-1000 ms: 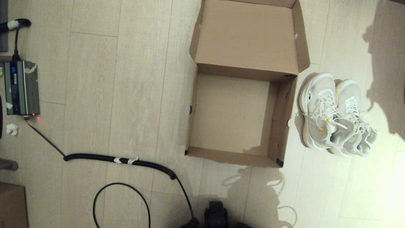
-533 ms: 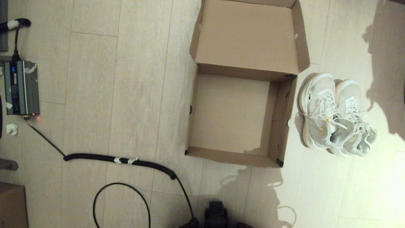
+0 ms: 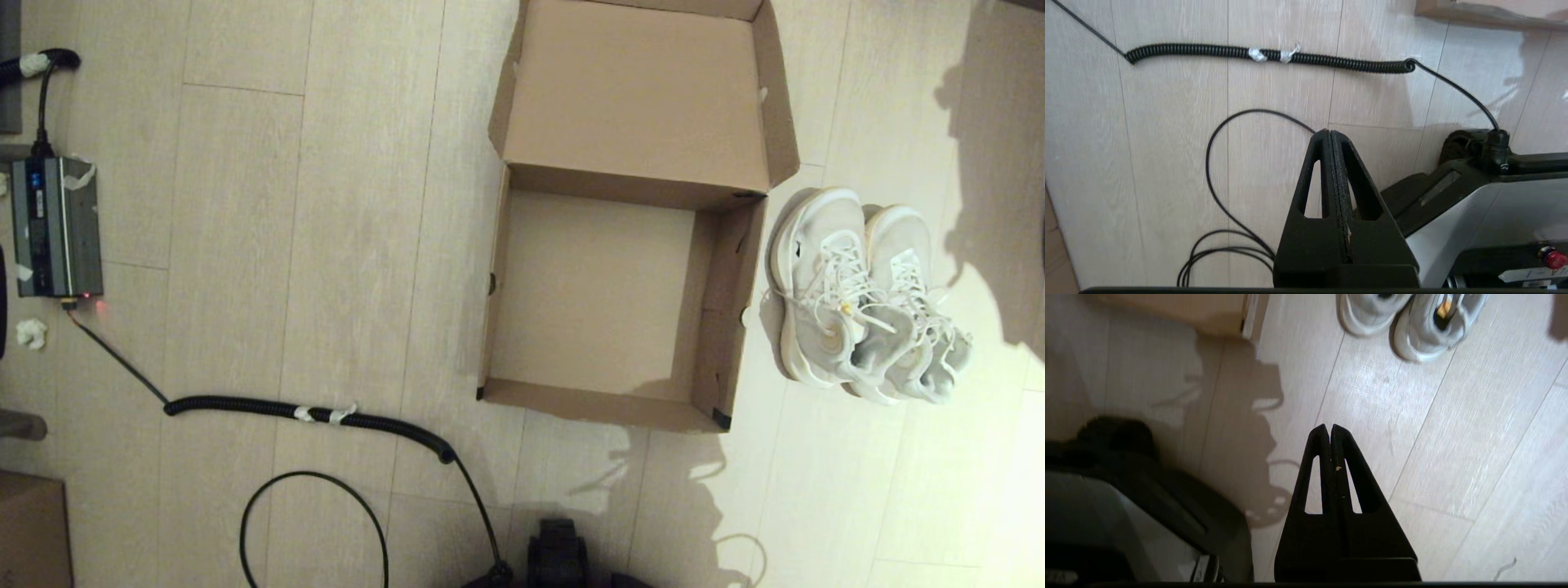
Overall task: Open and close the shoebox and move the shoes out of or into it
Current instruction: Put the shoes into the shoe box
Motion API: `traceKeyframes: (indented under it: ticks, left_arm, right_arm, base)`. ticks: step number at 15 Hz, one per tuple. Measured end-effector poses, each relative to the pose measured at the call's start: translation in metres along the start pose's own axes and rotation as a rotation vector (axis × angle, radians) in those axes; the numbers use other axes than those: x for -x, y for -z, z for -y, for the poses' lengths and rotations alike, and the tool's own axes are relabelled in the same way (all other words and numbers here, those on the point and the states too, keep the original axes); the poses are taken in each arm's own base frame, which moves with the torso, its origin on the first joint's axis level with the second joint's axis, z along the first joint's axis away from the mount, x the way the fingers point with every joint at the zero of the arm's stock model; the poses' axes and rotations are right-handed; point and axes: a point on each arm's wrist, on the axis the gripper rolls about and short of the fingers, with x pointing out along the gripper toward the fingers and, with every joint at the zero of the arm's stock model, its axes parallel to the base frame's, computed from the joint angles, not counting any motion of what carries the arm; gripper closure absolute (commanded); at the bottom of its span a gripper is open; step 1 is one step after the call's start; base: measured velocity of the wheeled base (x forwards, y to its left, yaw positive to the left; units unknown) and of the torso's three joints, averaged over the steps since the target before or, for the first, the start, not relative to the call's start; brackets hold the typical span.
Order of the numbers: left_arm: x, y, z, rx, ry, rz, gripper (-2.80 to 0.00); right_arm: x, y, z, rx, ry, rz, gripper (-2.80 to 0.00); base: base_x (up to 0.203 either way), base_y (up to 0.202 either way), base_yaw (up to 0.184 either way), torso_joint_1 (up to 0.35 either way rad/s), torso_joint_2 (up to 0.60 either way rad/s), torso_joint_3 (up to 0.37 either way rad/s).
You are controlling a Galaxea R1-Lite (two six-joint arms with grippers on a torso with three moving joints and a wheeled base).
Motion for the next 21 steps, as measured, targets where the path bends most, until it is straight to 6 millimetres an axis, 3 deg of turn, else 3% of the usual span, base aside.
traceKeyframes:
  ticks: [14,21]
  left_arm:
    - [0.0012,0.0002,0.0001,0.03,-0.007,0.017,0.0]
    - [0.001,0.0003,0.0001,0.024,-0.006,0.018,0.0]
  right_arm:
    - [0.0018,0.0018,-0.0006,0.063,-0.012,0.037,0.0]
    - [0.0019,0.002,-0.0001,0.006,0.011,0.031,0.0]
  base:
    - [0.0,0.0,0.0,0.0,0.0,0.0]
    - [0.0,0.0,0.0,0.0,0.0,0.0]
